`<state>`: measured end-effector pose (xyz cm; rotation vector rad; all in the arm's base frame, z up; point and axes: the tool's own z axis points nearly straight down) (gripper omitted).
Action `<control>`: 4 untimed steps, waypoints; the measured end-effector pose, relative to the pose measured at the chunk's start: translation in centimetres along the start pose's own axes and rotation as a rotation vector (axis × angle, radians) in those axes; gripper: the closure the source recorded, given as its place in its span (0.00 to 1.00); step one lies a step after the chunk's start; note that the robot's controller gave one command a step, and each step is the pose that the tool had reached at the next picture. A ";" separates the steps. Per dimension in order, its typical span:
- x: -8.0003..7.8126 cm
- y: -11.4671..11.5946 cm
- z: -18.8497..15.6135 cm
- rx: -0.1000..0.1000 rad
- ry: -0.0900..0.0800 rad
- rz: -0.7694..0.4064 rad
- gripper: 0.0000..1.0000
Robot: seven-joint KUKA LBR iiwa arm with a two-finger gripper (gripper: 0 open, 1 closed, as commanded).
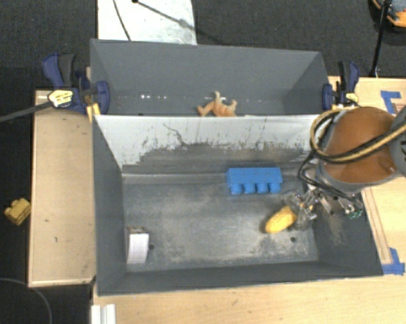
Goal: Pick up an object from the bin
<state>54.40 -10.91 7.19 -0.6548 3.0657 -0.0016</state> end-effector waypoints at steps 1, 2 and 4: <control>0.0 0.0 0.0 0.000 0.000 0.000 1.00; 0.1 0.1 -0.3 -0.002 0.003 0.001 1.00; 0.2 0.2 -2.3 -0.006 0.009 0.002 1.00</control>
Offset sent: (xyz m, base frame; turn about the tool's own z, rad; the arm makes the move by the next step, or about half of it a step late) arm 0.0000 0.0000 0.0196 0.0000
